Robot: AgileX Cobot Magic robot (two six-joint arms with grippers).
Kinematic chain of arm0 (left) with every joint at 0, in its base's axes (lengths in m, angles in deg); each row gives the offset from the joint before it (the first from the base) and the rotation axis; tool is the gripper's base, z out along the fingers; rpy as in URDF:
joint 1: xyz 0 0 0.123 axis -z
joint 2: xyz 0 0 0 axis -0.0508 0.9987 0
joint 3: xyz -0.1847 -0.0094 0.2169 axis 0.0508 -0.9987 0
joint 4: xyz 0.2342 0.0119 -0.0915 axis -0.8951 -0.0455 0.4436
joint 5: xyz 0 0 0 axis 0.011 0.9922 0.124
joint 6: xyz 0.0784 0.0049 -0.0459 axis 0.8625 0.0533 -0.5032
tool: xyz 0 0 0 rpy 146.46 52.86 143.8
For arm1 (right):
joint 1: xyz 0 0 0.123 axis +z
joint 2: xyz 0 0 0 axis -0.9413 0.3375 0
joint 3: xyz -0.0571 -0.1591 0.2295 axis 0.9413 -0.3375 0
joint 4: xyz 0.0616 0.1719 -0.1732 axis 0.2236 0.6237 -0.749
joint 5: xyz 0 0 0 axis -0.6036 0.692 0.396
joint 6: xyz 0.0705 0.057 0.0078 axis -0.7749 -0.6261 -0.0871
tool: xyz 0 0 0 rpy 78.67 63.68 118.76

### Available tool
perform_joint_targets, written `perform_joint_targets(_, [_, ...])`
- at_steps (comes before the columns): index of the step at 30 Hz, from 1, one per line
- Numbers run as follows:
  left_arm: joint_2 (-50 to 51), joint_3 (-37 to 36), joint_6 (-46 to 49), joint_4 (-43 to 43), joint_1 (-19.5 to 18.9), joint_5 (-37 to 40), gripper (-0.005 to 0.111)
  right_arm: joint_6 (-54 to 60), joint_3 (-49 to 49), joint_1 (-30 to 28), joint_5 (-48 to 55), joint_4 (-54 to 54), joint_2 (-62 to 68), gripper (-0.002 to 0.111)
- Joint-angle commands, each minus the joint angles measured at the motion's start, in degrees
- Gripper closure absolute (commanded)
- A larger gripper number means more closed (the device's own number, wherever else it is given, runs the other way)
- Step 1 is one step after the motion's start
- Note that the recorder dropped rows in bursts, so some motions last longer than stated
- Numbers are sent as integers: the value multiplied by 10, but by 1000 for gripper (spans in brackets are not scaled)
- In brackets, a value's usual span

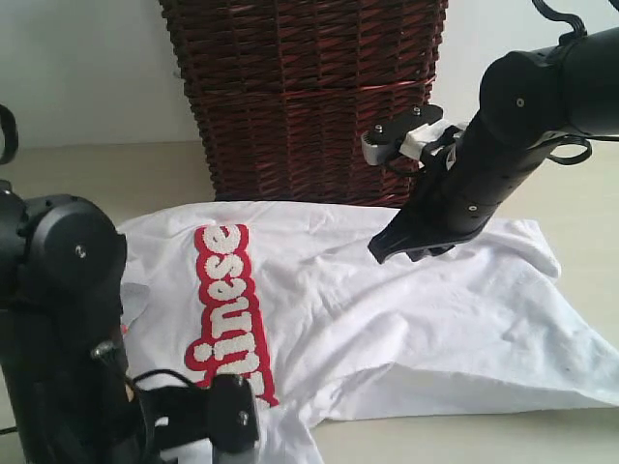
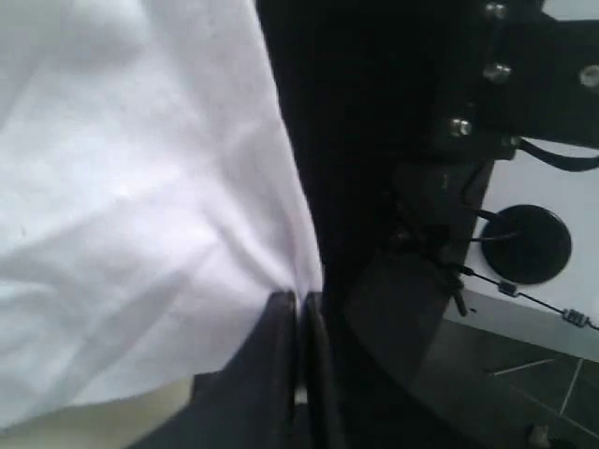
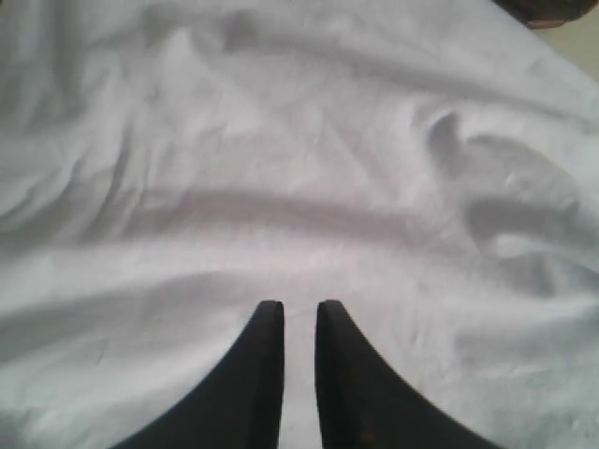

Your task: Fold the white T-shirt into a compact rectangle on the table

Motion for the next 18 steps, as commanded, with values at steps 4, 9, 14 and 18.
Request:
perform_joint_targets(4, [-5,-42,-72,6,79,12,107,2,-2,-3,-10,-3,-5,93])
perform_joint_targets(9, [-5,-53,-67,5,97,12,107,2,-2,-3,-11,-3,-5,93])
perform_joint_targets(14, [-14,-53,-67,61,97,12,107,2,-2,-3,-11,-3,-5,93])
perform_joint_targets(18, [-31,-53,-66,90,98,12,97,3,-2,-3,-13,-3,-5,93])
